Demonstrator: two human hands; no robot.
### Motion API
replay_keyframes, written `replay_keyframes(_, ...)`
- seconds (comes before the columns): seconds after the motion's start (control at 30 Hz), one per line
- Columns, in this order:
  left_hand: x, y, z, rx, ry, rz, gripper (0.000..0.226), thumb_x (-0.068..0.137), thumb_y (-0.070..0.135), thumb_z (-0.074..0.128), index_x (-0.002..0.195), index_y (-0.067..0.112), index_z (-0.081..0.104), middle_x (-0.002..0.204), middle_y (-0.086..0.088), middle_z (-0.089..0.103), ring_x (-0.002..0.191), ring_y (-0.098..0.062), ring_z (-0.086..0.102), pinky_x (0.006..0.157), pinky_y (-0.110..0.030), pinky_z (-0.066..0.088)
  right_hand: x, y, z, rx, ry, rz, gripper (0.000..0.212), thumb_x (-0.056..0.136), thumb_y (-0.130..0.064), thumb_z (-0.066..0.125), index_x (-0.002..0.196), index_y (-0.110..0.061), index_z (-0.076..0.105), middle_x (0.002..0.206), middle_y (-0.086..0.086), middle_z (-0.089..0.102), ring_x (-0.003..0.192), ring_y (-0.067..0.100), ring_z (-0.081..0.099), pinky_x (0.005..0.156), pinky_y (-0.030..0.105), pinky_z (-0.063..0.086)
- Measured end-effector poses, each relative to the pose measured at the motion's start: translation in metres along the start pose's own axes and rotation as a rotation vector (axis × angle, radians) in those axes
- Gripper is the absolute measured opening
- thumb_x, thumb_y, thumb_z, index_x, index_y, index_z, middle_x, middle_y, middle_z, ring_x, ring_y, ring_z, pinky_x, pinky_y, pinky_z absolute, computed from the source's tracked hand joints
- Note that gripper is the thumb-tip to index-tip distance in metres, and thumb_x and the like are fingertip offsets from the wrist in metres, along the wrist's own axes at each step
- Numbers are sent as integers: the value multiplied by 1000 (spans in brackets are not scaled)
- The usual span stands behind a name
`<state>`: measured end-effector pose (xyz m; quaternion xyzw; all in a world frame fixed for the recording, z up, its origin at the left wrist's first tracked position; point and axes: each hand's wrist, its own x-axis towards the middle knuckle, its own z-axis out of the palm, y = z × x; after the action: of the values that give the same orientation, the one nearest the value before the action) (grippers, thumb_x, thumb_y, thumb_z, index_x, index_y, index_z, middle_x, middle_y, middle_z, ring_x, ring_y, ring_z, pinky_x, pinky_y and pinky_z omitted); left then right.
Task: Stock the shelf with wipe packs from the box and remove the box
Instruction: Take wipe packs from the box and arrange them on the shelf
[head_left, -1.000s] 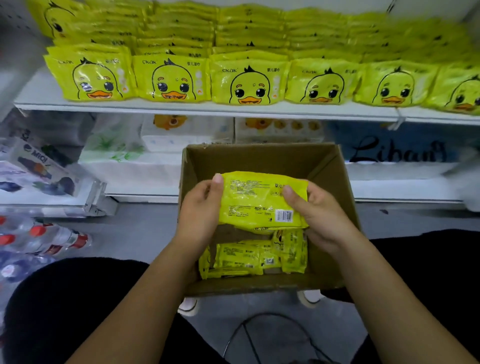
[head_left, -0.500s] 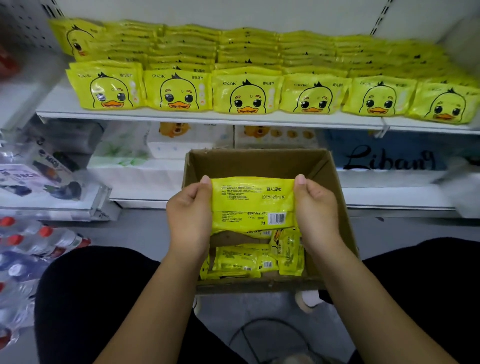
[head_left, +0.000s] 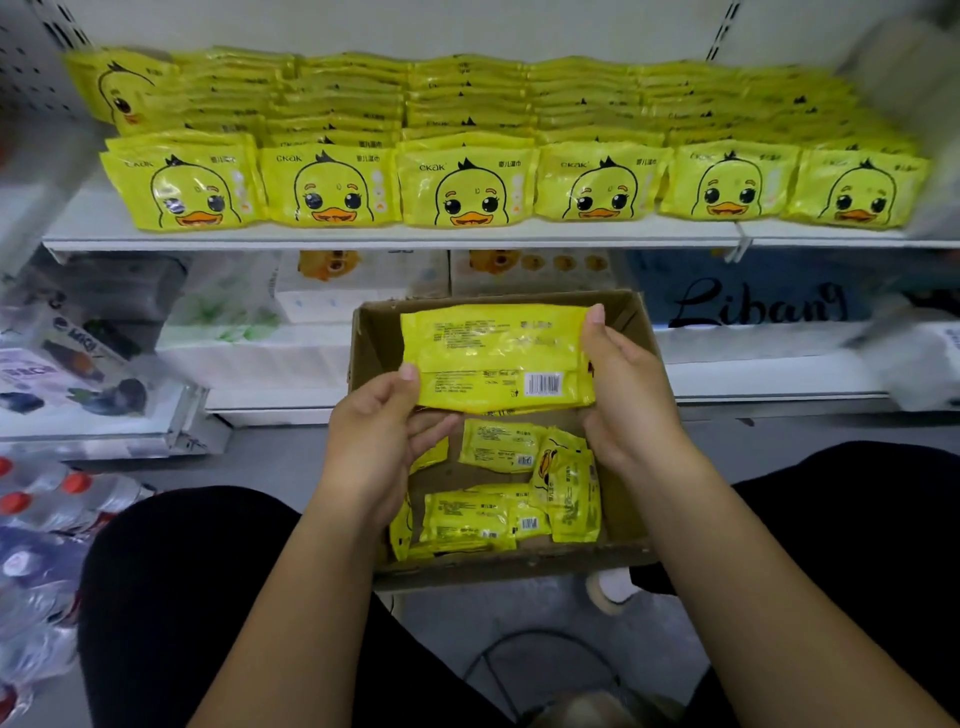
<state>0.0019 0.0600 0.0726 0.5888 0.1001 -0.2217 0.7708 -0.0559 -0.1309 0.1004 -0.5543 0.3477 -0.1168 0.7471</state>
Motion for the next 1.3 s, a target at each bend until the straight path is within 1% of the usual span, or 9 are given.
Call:
replay_keyframes(0.17,-1,2,-5,-202,90,-6,25,105,23,51,115,4,65,120,-17,72,96,-27,76,78,-30,63,-8,11,5,-76,-194,-25,29,107,-20,45,126,-6,62,116,7,74,110,18,71,99,35,55)
replay_keyframes(0.37,-1,2,-13,-210,261,18,19,106,19,53,106,5,66,107,-15,76,91,-27,77,81,-33,63,-8,24,29,-165,-48,-91,25,107,-13,44,105,-19,68,107,6,76,99,17,74,88,31,59)
replay_keyframes(0.53,7,-1,-18,-246,363,21,20,107,22,51,103,9,66,83,-2,79,79,-17,77,79,-30,63,-3,38,47,-102,-45,-29,26,107,-13,46,125,-5,62,114,11,73,100,18,74,88,31,60)
replay_keyframes(0.7,21,1,-22,-515,242,-107,40,102,38,54,133,13,60,121,-8,74,109,-21,72,96,-38,58,7,59,48,153,-246,164,22,106,-12,43,121,-3,58,116,15,72,107,23,72,94,32,58)
replay_keyframes(0.77,27,-5,-18,-512,222,-111,37,98,27,62,131,11,62,119,-8,74,105,-21,73,85,-37,62,13,69,43,162,-378,258,23,105,-11,45,122,-1,56,124,19,69,114,28,69,97,36,57)
replay_keyframes(0.9,45,-16,-31,-168,421,-54,12,95,11,70,107,13,69,89,1,77,71,-10,75,58,-27,60,49,87,17,-259,-610,436,34,98,-32,54,124,-11,61,123,11,71,113,26,69,100,42,55)
replay_keyframes(1.0,61,-26,-50,372,443,107,24,89,22,76,109,10,72,95,1,77,85,-14,74,82,-40,62,83,122,-2,-683,-576,398,31,97,-35,62,114,-10,66,118,6,72,105,21,72,94,37,56)
replay_keyframes(1.1,63,-34,-53,686,410,204,23,89,28,75,106,14,69,95,2,73,89,-19,70,82,-33,56,100,175,-9,-935,-710,441,23,91,-24,74,106,-6,70,100,8,72,96,23,69,73,22,54)
replay_keyframes(1.3,58,-41,-49,821,414,299,15,93,27,73,104,22,64,86,12,65,82,-8,62,63,-8,40,112,255,-22,-1373,-929,369,41,79,-39,84,108,-12,75,118,4,70,112,19,63,99,33,49)
